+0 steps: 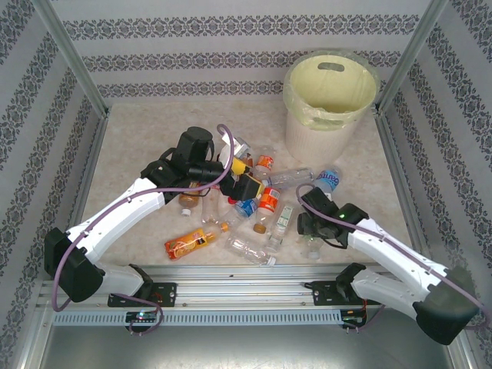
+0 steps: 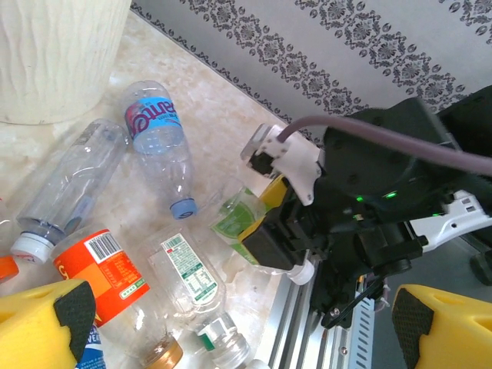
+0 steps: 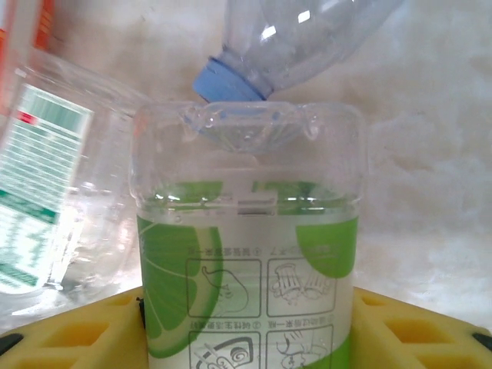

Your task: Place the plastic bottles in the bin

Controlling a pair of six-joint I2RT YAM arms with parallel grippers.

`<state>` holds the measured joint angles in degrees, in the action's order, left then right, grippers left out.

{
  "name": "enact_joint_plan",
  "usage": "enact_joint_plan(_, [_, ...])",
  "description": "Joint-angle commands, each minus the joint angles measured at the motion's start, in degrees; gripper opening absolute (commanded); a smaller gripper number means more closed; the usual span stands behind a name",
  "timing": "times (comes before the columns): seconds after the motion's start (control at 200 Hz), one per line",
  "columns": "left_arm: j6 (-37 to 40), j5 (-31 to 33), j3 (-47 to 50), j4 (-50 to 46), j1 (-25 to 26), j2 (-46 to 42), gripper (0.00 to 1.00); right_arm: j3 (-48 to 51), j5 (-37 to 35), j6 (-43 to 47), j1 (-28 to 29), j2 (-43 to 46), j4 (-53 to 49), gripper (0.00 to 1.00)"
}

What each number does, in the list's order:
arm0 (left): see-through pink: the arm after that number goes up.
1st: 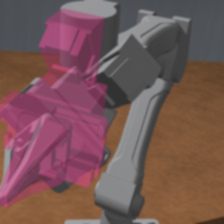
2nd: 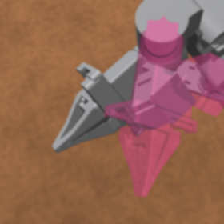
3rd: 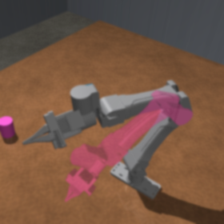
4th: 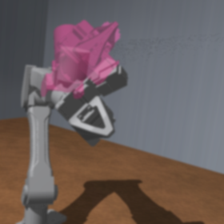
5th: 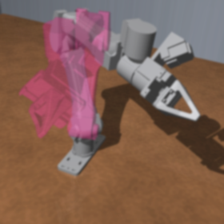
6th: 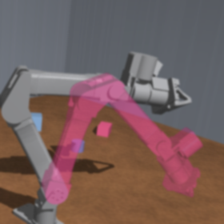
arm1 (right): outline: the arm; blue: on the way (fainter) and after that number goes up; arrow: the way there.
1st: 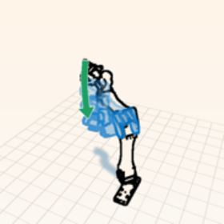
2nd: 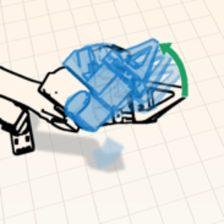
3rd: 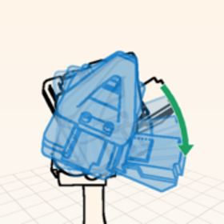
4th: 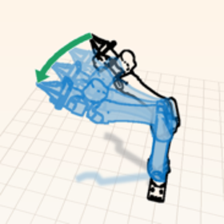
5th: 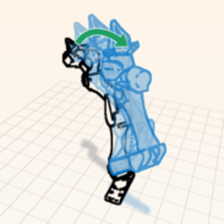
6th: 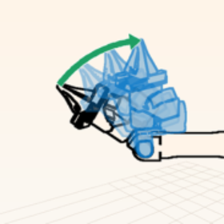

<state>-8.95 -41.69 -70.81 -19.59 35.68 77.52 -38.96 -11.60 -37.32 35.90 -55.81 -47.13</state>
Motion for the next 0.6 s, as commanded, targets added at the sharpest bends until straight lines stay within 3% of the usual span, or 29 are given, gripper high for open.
enact_joint_plan(0.0, [1.2,1.0,-0.3,1.3,0.7,-1.8,1.0,-5.4,-2.2,1.7,0.6,2.4,-4.1,0.59])
enact_joint_plan(0.245, [0.3,0.4,-0.7,1.4,0.7,-1.9,1.0,-15.0,-4.6,4.6,0.3,5.3,-7.2,0.59])
enact_joint_plan(0.595, [0.8,1.7,-0.8,0.9,0.7,-3.3,1.0,-33.9,-7.1,12.0,-1.5,-0.1,-8.8,0.58])
